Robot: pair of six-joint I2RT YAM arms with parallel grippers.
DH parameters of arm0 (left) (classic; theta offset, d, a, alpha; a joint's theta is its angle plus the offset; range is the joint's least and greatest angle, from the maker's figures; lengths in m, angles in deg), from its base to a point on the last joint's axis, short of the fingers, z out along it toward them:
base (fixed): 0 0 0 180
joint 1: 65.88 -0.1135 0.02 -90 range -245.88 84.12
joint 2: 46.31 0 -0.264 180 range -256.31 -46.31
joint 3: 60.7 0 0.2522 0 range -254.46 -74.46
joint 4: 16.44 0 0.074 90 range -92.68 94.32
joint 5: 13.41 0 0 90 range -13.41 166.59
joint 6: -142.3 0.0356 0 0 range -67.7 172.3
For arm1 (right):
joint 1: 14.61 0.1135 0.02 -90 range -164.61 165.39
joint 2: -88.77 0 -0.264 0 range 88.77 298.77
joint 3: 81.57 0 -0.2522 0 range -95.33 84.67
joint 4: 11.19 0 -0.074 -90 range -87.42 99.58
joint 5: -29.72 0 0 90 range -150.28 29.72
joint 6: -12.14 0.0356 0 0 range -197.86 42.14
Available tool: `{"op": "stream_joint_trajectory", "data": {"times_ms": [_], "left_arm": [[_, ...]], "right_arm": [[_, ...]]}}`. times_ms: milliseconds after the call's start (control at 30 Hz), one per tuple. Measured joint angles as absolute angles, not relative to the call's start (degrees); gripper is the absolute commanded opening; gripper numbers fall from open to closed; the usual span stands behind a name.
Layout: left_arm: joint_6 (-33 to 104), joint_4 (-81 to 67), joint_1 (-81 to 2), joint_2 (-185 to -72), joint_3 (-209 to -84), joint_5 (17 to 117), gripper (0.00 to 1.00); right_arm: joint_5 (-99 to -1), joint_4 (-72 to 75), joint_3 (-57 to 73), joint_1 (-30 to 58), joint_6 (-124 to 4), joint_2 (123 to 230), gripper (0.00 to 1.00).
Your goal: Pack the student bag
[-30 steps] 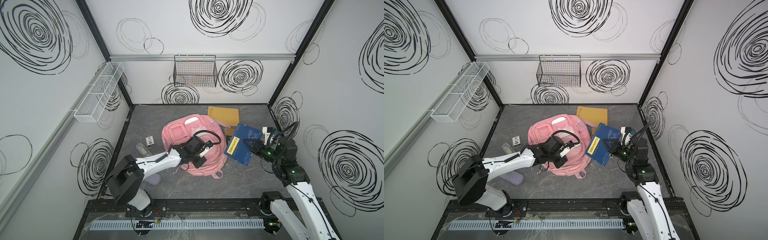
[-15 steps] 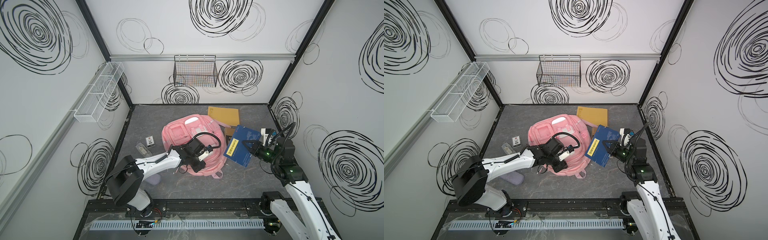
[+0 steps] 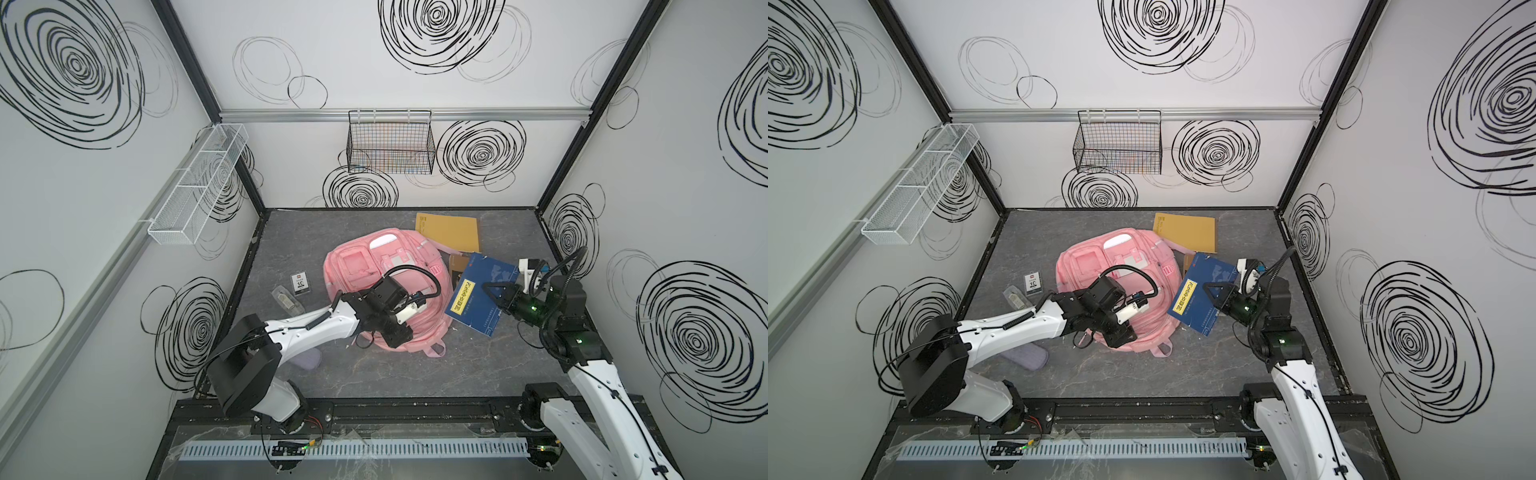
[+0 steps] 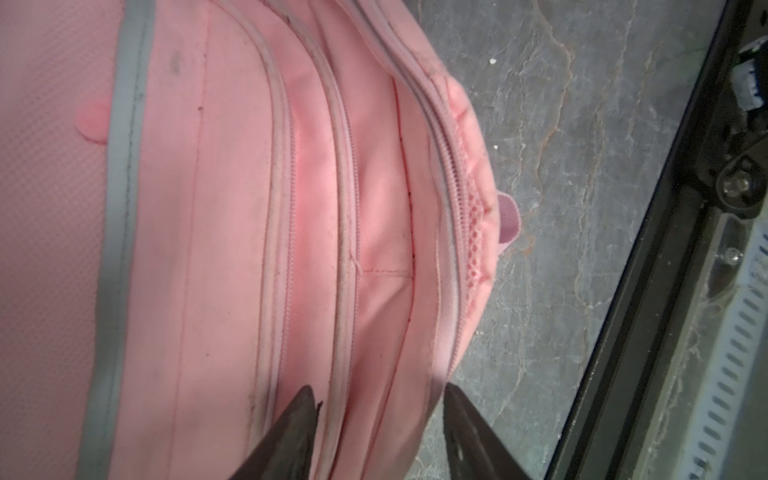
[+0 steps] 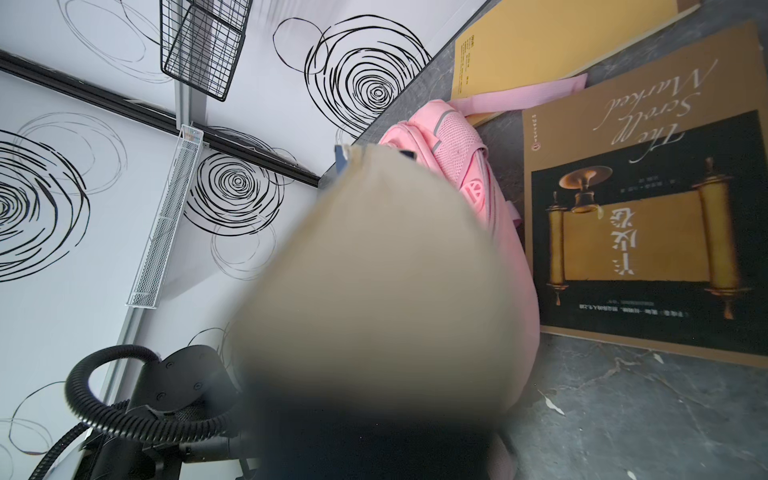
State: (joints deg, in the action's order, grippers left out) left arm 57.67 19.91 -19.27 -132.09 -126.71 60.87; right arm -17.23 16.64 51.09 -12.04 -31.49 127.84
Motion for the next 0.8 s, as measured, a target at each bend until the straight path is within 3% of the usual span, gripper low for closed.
{"op": "stream_joint_trajectory", "data": {"times_ms": [167,233,300,367,400,800], "left_arm": [[57.6,19.76,-18.74,-132.09,-125.83,59.25,0.51],[57.67,19.93,-18.44,-132.26,-125.66,59.49,0.44],[57.54,19.91,-18.24,-132.94,-125.68,59.93,0.3],[57.51,19.95,-18.2,-133.97,-125.68,60.32,0.03],[57.69,19.91,-18.2,-134.45,-125.68,60.74,0.0],[57.78,19.41,-20.03,-130.67,-125.14,59.73,0.0]], "right_arm": [[-17.01,16.12,51.15,-12.06,-31.36,127.97,0.0],[-16.97,15.92,51.39,-12.06,-31.33,127.95,0.0],[-16.92,15.92,51.68,-12.06,-31.33,127.95,0.0],[-16.9,15.94,51.85,-12.06,-31.33,127.95,0.0],[-16.9,15.94,51.88,-12.06,-31.33,127.95,0.0],[-16.88,15.57,52.29,-12.06,-30.85,127.95,0.0]]}}
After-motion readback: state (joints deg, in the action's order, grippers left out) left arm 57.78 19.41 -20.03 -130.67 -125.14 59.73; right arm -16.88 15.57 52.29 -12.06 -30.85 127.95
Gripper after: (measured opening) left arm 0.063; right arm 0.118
